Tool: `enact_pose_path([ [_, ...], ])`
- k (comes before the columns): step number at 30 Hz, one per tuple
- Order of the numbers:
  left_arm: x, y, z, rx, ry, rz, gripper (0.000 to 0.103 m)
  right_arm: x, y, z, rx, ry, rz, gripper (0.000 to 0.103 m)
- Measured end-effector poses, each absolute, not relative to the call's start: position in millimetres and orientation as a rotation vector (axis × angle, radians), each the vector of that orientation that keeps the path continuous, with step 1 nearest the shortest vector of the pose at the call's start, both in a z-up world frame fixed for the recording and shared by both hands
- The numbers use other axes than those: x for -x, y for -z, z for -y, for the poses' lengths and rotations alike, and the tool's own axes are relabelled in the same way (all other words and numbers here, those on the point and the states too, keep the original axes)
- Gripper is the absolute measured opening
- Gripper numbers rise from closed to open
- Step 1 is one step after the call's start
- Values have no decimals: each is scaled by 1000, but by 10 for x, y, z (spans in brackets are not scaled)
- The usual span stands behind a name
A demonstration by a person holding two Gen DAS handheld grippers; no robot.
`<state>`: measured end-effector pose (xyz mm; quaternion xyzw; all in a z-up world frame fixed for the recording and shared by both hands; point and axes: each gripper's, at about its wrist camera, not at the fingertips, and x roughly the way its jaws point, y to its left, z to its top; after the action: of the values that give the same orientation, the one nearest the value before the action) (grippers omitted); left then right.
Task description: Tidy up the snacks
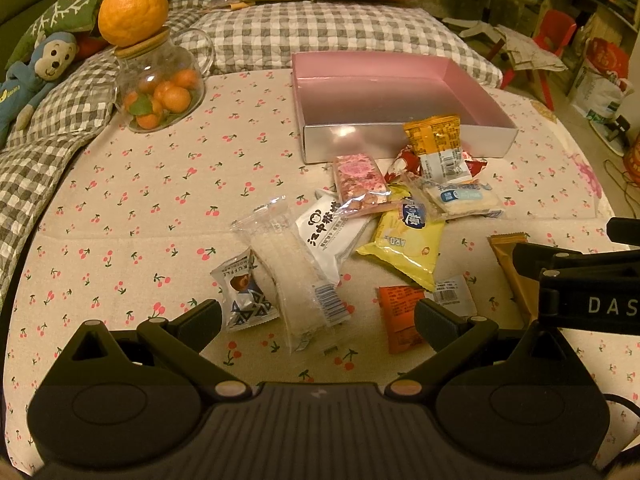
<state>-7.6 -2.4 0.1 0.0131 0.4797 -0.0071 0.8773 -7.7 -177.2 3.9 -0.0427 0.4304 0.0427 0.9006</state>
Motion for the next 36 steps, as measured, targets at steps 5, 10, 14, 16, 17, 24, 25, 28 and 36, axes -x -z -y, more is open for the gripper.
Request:
enact_pose_path([
  [5, 59, 15, 9, -31, 10, -1007, 103, 76, -26, 1785, 90, -90, -894, 103],
  [10, 23, 27, -35, -27, 1, -1018, 103, 50, -29, 1820, 82, -90, -902, 103],
  [14, -36, 77, -122, -12, 13, -1044, 103, -20, -7, 1908, 45, -106, -935, 103],
  [16, -63, 116, -179, 9, 29, -1060, 102, -53, 26, 1970, 14, -113, -950, 103],
  [17, -71, 129, -208, 22, 37, -1064, 100, -68, 45, 2007, -7, -115, -959, 103],
  [24, -86, 180, -389, 63, 77, -1038, 98, -162, 153, 2225, -131, -125, -1021, 103],
  [25, -93, 189, -413, 65, 76, -1030, 98, -171, 176, 2251, -141, -120, -1030, 103],
  [28, -113, 228, -484, 89, 65, -1017, 97, -184, 271, 2316, -157, -100, -1056, 103],
  [36, -183, 369, -538, 217, 61, -1011, 86, -175, 469, 2323, -157, -99, -1100, 103],
])
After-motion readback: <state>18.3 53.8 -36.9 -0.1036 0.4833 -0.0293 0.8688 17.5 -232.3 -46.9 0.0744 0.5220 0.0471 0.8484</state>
